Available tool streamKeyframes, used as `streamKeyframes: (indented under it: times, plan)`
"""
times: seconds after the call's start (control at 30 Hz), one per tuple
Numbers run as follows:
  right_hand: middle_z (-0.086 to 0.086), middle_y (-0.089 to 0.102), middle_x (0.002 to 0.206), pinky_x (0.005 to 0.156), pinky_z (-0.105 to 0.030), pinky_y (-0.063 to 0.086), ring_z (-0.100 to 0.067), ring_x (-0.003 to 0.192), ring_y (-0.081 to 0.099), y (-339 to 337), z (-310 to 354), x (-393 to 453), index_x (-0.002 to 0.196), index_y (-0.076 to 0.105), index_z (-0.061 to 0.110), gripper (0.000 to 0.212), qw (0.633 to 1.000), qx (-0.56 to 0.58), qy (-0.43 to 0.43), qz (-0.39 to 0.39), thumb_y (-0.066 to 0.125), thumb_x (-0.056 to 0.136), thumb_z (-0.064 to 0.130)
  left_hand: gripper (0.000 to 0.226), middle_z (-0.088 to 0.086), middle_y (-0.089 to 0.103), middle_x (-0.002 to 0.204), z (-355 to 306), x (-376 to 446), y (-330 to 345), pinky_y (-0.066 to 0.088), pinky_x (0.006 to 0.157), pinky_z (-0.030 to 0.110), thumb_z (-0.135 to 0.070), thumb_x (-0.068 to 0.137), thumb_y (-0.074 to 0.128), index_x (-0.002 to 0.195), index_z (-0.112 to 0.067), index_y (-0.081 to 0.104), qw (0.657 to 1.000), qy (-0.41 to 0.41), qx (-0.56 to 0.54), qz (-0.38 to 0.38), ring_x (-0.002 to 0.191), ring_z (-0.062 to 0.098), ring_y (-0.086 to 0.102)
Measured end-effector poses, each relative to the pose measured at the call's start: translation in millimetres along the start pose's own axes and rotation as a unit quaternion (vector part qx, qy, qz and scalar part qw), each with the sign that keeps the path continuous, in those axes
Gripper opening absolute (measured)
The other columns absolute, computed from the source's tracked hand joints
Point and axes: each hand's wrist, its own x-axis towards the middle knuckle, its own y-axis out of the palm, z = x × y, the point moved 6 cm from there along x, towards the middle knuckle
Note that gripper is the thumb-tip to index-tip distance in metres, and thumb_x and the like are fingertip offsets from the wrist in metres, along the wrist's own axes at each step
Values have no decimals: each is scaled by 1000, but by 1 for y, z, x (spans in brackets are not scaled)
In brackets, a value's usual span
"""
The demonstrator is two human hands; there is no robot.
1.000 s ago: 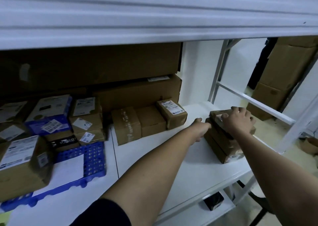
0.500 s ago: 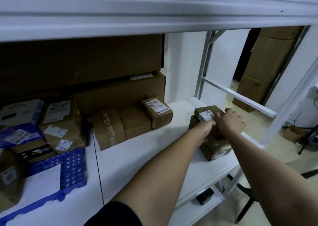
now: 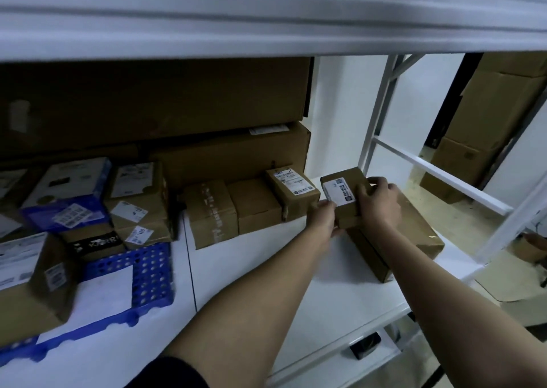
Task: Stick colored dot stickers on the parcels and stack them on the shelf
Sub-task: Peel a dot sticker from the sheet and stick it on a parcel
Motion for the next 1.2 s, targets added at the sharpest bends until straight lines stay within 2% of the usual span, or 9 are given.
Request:
streamKeyframes:
  times: [0.1,0.23,0.43,0.53,0.7,0.8,0.93,1.07,1.2]
  plan:
    - [-8,56,125,90,-47,49,-34,107,58,24,24,-18,125,54,23,35,997,72,-13,22,47,94,38,27,8,63,115,-9,-1,-42,50,63,25,-19,96,52,123,-19,49,999,15,-11,-42,96,23,63]
    - [-4,64,116,90,-45,50,-25,102,60,57,56,-47,117,61,25,28,978,185,-31,95,48,94,30,21,10,64,114,-25,-12,-107,52,65,25,-24,93,58,110,-17,49,996,58,3,-67,89,20,63]
    - [3,64,104,95,-35,48,-18,101,58,94,115,-105,106,67,19,16,926,312,-86,193,55,95,17,58,10,60,125,-55,-55,-202,59,63,27,-16,84,71,134,-19,41,987,136,43,-68,81,17,69]
    - [13,60,92,82,-28,48,-6,85,57,110,146,-141,107,67,15,17,899,320,-122,272,55,96,17,71,10,61,122,-67,-86,-244,60,65,30,-15,84,70,141,-26,29,985,147,52,-69,80,19,70]
    - [3,68,98,71,-21,51,-13,84,64,128,203,-194,100,69,23,14,854,305,-175,383,56,95,19,50,8,70,103,-89,-132,-313,60,73,36,-19,88,65,130,-26,41,989,138,24,-50,82,23,72]
    - [1,70,99,71,-21,52,-11,82,66,137,236,-223,101,69,27,15,829,282,-190,443,57,95,24,37,13,72,101,-100,-155,-346,60,74,37,-23,90,60,125,-27,46,991,127,20,-32,83,28,71]
    - [0,72,96,68,-21,52,-13,81,68,150,278,-257,105,70,26,17,804,233,-209,506,58,93,31,52,17,72,101,-116,-184,-384,60,66,36,-23,92,56,137,-34,33,990,136,17,-36,82,35,71]
    - [-1,72,90,66,-20,53,-12,75,68,163,308,-287,97,70,25,13,781,231,-199,545,59,93,31,44,12,74,96,-126,-206,-415,60,71,40,-24,90,58,124,-39,35,984,164,-5,-65,82,33,72]
    - [-7,72,95,78,-27,52,-19,85,68,173,315,-312,108,68,17,38,752,217,-180,597,59,86,47,43,11,72,101,-138,-218,-435,60,70,37,-37,89,57,128,-29,41,968,213,43,-125,83,26,72]
